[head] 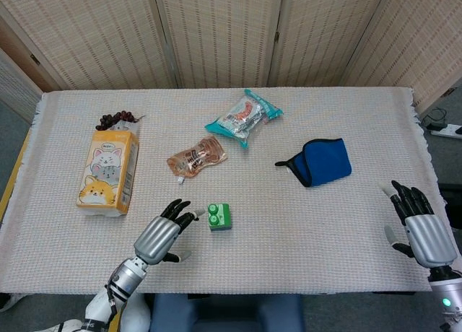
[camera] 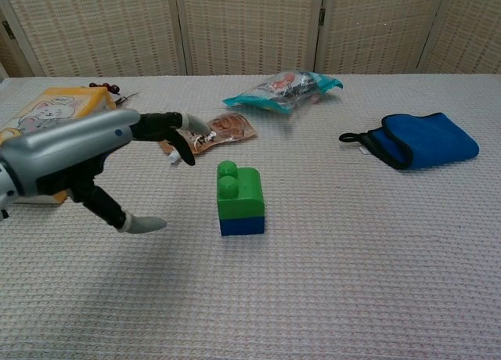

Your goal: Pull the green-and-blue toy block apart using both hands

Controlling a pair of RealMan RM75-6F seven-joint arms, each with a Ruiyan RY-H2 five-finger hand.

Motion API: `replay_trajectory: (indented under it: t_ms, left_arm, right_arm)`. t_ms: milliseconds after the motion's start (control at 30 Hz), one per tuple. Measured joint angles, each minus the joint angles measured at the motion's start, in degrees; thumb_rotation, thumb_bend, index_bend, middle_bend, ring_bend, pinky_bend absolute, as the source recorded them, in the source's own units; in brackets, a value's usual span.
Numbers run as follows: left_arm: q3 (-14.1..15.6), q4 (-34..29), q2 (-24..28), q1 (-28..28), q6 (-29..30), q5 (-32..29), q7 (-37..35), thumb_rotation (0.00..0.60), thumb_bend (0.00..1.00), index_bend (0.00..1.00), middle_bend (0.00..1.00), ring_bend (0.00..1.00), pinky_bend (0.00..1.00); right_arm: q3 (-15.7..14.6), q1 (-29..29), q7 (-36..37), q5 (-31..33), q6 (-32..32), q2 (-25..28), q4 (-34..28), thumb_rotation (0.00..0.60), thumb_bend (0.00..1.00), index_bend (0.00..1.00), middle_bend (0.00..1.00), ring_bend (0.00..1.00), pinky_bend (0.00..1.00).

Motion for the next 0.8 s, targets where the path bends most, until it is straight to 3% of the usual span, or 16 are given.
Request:
replay_trajectory:
  t_ms: [433, 800]
  left_arm:
    - [-4.7, 18.6, -15.8, -6.2, 2.9, -3.2, 2.9, 0.600, 0.25, 0.12, 0.29, 0.06, 0.00]
    - [-4.8, 24.5, -19.5, -8.9, 2.3, -5.4, 0.1, 0.600, 0.25, 0.14, 0.29, 0.06, 0.00]
  right_arm:
    - [0.5, 1.1, 3.4, 2.5, -2.9, 0.3, 1.6, 0.600, 0.50, 0.00, 0.00, 0.00, 0.00]
    - [1.1, 1.4, 3.8, 4.0, -3.4, 0.1, 2.4, 0.600, 0.50, 0.00, 0.00, 0.00, 0.00]
